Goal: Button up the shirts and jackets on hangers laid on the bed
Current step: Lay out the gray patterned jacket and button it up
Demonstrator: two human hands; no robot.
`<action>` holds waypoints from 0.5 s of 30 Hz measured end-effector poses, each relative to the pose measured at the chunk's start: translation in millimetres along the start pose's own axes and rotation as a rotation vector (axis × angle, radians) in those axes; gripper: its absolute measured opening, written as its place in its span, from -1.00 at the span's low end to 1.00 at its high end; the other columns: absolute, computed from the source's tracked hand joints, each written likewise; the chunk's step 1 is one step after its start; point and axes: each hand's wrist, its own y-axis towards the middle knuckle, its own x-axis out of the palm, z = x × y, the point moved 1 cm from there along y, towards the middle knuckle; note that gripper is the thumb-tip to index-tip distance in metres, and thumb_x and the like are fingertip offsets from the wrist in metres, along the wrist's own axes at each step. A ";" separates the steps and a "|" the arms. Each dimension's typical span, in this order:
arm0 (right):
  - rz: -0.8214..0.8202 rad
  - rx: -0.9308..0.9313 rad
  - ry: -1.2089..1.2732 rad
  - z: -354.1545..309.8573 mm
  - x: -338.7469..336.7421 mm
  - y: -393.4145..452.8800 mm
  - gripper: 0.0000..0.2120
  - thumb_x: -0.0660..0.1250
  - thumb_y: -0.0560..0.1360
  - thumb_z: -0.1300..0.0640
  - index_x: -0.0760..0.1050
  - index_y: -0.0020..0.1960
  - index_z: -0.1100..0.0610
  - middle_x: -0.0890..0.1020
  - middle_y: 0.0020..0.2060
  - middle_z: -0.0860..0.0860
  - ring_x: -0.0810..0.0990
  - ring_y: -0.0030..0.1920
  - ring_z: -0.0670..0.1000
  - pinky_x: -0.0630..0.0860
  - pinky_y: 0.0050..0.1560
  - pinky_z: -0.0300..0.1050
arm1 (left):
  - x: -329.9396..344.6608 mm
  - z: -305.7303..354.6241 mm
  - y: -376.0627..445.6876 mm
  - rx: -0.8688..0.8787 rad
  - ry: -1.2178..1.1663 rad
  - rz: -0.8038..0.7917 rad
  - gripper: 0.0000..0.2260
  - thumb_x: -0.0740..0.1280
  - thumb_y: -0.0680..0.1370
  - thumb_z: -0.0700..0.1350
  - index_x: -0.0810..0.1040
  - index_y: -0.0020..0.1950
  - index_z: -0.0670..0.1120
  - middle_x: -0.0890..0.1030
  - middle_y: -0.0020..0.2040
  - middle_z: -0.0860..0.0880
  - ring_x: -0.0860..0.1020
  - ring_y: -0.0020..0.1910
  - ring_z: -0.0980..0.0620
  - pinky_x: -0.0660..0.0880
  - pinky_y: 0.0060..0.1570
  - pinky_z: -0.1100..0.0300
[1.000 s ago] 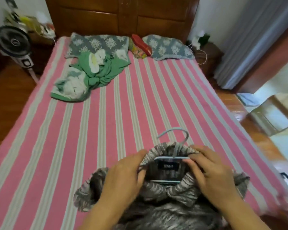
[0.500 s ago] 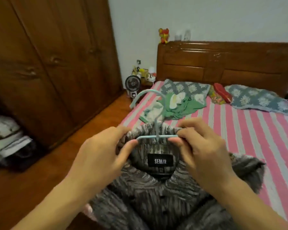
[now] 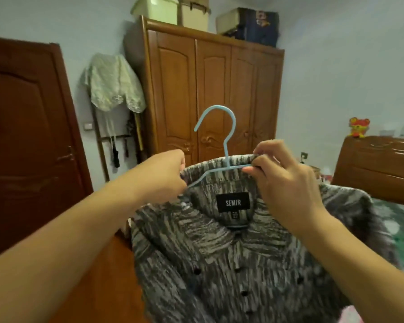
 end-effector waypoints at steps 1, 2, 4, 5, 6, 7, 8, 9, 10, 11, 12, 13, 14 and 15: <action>-0.011 -0.035 -0.006 -13.0 24.2 8.0 -0.72 0.27 0.66 0.06 0.54 -0.10 0.24 0.54 0.07 0.08 0.54 -0.38 0.09 0.51 -0.53 -0.02 | 0.1 -20.4 5.9 -0.004 0.113 -0.016 -0.87 0.30 0.54 -0.24 0.35 -0.04 -0.10 0.44 -0.10 -0.07 0.43 -0.21 -0.05 0.34 -0.30 0.06; -0.032 -0.074 -0.016 -27.1 49.4 15.5 -0.73 0.27 0.66 0.06 0.54 -0.08 0.25 0.54 0.08 0.09 0.53 -0.40 0.10 0.51 -0.54 0.01 | 3.2 -39.7 11.3 0.002 0.243 0.009 -0.86 0.28 0.55 -0.25 0.32 -0.03 -0.10 0.40 -0.08 -0.07 0.43 -0.20 -0.08 0.35 -0.29 0.02; -0.086 -0.126 -0.029 -48.9 99.7 32.1 -0.75 0.26 0.66 0.09 0.53 -0.05 0.27 0.52 0.07 0.13 0.47 -0.44 0.10 0.49 -0.57 0.01 | 8.4 -80.6 26.0 0.071 0.400 0.197 -0.82 0.26 0.55 -0.25 0.27 -0.01 -0.08 0.38 -0.08 -0.06 0.42 -0.21 -0.14 0.35 -0.27 -0.02; -0.113 -0.141 -0.024 -54.3 121.8 38.4 -0.75 0.24 0.67 0.10 0.51 -0.04 0.28 0.51 0.07 0.15 0.44 -0.45 0.11 0.48 -0.57 0.02 | 10.4 -101.5 33.0 0.134 0.360 0.333 -0.81 0.26 0.54 -0.25 0.26 -0.01 -0.06 0.40 -0.12 -0.05 0.44 -0.22 -0.17 0.35 -0.28 -0.01; -0.133 -0.148 -0.012 -56.4 141.8 44.2 -0.74 0.21 0.69 0.10 0.49 -0.03 0.28 0.49 0.07 0.15 0.42 -0.46 0.13 0.47 -0.57 0.04 | 9.9 -123.0 38.6 0.215 0.254 0.452 -0.82 0.26 0.53 -0.26 0.29 -0.02 -0.05 0.43 -0.17 -0.02 0.48 -0.24 -0.17 0.38 -0.30 0.00; -0.141 -0.142 0.002 -56.6 159.1 48.6 -0.73 0.18 0.70 0.10 0.47 -0.03 0.28 0.47 0.06 0.15 0.40 -0.47 0.14 0.47 -0.58 0.05 | 9.1 -144.2 43.1 0.293 0.089 0.541 -0.85 0.28 0.52 -0.25 0.36 -0.01 -0.04 0.46 -0.19 0.01 0.51 -0.26 -0.12 0.41 -0.32 0.03; -0.141 -0.123 0.025 -57.5 174.6 52.1 -0.74 0.16 0.70 0.10 0.45 -0.02 0.28 0.45 0.06 0.14 0.40 -0.47 0.14 0.47 -0.58 0.05 | 9.1 -163.9 44.3 0.352 -0.109 0.594 -0.88 0.30 0.54 -0.20 0.44 0.03 -0.03 0.51 -0.17 0.05 0.54 -0.25 -0.03 0.45 -0.31 0.08; -0.138 -0.096 0.060 -59.8 187.9 55.9 -0.76 0.17 0.69 0.11 0.43 -0.02 0.27 0.43 0.06 0.12 0.41 -0.46 0.12 0.48 -0.58 0.05 | 10.3 -182.2 44.4 0.384 -0.286 0.592 -0.89 0.30 0.58 -0.11 0.49 0.10 0.00 0.54 -0.10 0.10 0.56 -0.18 0.07 0.48 -0.23 0.15; -0.130 -0.068 0.104 -65.0 200.7 61.0 -0.78 0.18 0.67 0.12 0.44 -0.02 0.27 0.42 0.06 0.10 0.43 -0.44 0.10 0.50 -0.56 0.04 | 11.8 -197.9 43.9 0.402 -0.359 0.540 -0.82 0.25 0.62 0.01 0.51 0.20 0.04 0.55 0.00 0.15 0.55 -0.05 0.13 0.48 -0.11 0.20; -0.113 -0.043 0.152 -72.3 213.8 67.7 -0.78 0.20 0.66 0.12 0.46 -0.02 0.28 0.43 0.07 0.09 0.45 -0.41 0.08 0.51 -0.54 0.02 | 13.3 -211.1 45.2 0.409 -0.316 0.485 -0.72 0.16 0.65 0.12 0.47 0.30 0.08 0.53 0.08 0.18 0.52 0.05 0.15 0.46 0.00 0.19; -0.087 -0.024 0.200 -82.7 227.0 76.3 -0.76 0.21 0.67 0.12 0.48 -0.03 0.28 0.44 0.07 0.08 0.47 -0.38 0.07 0.52 -0.52 -0.01 | 13.1 -224.0 49.2 0.397 -0.192 0.466 -0.64 0.08 0.66 0.21 0.41 0.38 0.11 0.51 0.09 0.19 0.49 0.06 0.14 0.46 0.01 0.14; -0.064 -0.012 0.250 -95.9 240.3 86.6 -0.74 0.22 0.67 0.10 0.51 -0.03 0.29 0.47 0.07 0.09 0.49 -0.35 0.07 0.51 -0.51 -0.02 | 10.1 -238.7 56.5 0.368 -0.047 0.478 -0.60 0.02 0.67 0.26 0.35 0.41 0.11 0.51 -0.01 0.20 0.51 -0.04 0.11 0.48 -0.10 0.09; -0.048 -0.013 0.297 -109.4 253.1 98.2 -0.72 0.23 0.66 0.07 0.52 -0.03 0.28 0.49 0.06 0.09 0.51 -0.31 0.06 0.52 -0.47 -0.03 | 4.2 -254.0 64.1 0.331 0.056 0.519 -0.57 0.00 0.66 0.30 0.35 0.38 0.09 0.49 -0.18 0.18 0.50 -0.22 0.08 0.47 -0.27 0.08; -0.038 -0.003 0.359 -122.2 265.3 112.4 -0.72 0.23 0.65 0.03 0.53 -0.02 0.24 0.52 0.05 0.07 0.53 -0.25 0.05 0.54 -0.42 -0.04 | -3.4 -271.5 73.1 0.287 0.111 0.564 -0.57 0.01 0.64 0.31 0.37 0.31 0.05 0.45 -0.32 0.16 0.47 -0.37 0.07 0.43 -0.41 0.10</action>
